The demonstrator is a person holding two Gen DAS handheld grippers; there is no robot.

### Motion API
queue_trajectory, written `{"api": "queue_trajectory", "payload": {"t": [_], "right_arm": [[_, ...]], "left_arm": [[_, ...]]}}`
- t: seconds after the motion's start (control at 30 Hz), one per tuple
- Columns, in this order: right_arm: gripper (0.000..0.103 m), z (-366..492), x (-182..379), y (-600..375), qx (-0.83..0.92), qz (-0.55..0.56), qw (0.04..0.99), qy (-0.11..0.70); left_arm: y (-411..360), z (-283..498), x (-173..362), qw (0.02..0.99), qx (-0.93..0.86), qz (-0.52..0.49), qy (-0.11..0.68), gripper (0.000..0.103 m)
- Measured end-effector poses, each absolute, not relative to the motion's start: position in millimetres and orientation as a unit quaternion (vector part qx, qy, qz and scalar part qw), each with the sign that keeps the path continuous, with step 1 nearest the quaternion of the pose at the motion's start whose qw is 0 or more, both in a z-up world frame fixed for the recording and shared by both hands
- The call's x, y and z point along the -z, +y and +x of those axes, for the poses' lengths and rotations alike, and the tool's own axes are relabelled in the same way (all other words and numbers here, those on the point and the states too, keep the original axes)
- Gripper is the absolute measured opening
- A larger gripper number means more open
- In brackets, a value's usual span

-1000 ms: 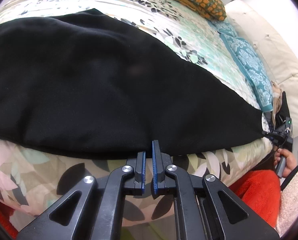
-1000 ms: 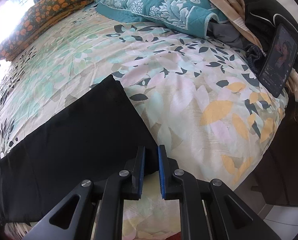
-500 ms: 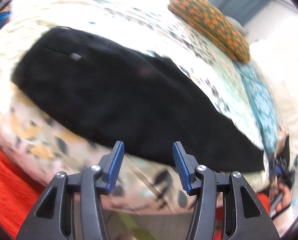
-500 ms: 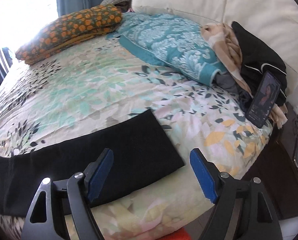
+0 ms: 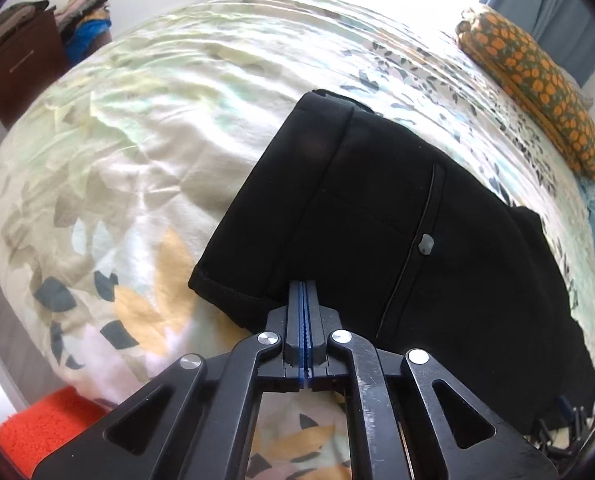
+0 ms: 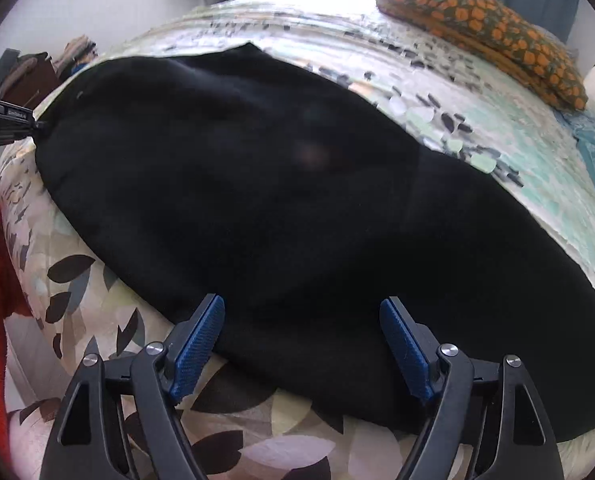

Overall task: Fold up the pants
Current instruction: 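Pinch the folded trouser edge with the left gripper, then open left gripper over the trousers while right gripper withdraws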

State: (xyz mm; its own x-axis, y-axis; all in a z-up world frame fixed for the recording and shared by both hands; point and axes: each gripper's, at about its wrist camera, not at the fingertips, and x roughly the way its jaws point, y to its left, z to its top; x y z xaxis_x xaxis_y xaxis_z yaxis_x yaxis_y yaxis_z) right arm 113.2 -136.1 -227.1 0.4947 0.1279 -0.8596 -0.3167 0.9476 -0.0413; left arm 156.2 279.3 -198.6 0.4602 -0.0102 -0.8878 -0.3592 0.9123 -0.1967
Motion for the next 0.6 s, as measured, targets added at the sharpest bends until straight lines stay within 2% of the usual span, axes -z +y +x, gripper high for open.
{"api": "queue_trajectory", "payload": {"t": [0.03,0.07,0.1,0.13,0.17,0.2,0.27,0.37,0.47,0.53,0.57,0.6], "right_arm": [[0.083,113.9,225.8,-143.1,-0.134,-0.080,0.853,0.498],[0.082,113.9,221.3,-149.0,-0.135,-0.071,0.851,0.503],[0.082,113.1,214.1,-155.2,-0.134,-0.070,0.852,0.502],[0.082,113.3,206.0,-158.9,-0.135,-0.072,0.856,0.493],[0.082,114.7,197.6,-162.5,-0.138,-0.071,0.862,0.482],[0.082,119.6,188.8,-165.7,-0.144,-0.067,0.866,0.474],[0.083,138.7,174.2,-168.8,-0.164,-0.057,0.867,0.468],[0.083,185.4,153.8,-165.3,-0.198,-0.052,0.862,0.464],[0.086,243.4,137.9,-153.8,-0.224,-0.031,0.849,0.477],[0.087,283.4,134.8,-145.0,-0.230,-0.023,0.842,0.487],[0.087,301.9,134.3,-137.9,-0.237,-0.034,0.842,0.484],[0.087,318.3,134.9,-127.8,-0.252,-0.060,0.840,0.478]], "left_arm": [[278.5,152.4,193.6,0.838,-0.107,-0.181,0.504,0.003],[271.5,152.2,188.8,0.841,-0.107,-0.180,0.499,0.009],[266.2,147.5,180.7,0.847,-0.107,-0.176,0.491,0.026],[256.5,144.9,170.8,0.856,-0.105,-0.168,0.477,0.039],[242.7,145.5,160.0,0.868,-0.103,-0.155,0.461,0.065],[228.0,145.4,148.0,0.882,-0.091,-0.141,0.441,0.073],[198.8,156.0,133.6,0.900,-0.042,-0.121,0.417,0.073],[148.7,178.9,133.7,0.901,0.027,-0.090,0.423,0.074],[107.1,193.2,163.6,0.894,0.049,-0.036,0.443,0.074],[93.3,196.0,198.8,0.872,0.038,-0.004,0.488,0.074],[91.8,191.1,213.4,0.869,0.033,0.006,0.494,0.074],[91.6,175.3,217.1,0.885,0.035,0.021,0.464,0.074]]}}
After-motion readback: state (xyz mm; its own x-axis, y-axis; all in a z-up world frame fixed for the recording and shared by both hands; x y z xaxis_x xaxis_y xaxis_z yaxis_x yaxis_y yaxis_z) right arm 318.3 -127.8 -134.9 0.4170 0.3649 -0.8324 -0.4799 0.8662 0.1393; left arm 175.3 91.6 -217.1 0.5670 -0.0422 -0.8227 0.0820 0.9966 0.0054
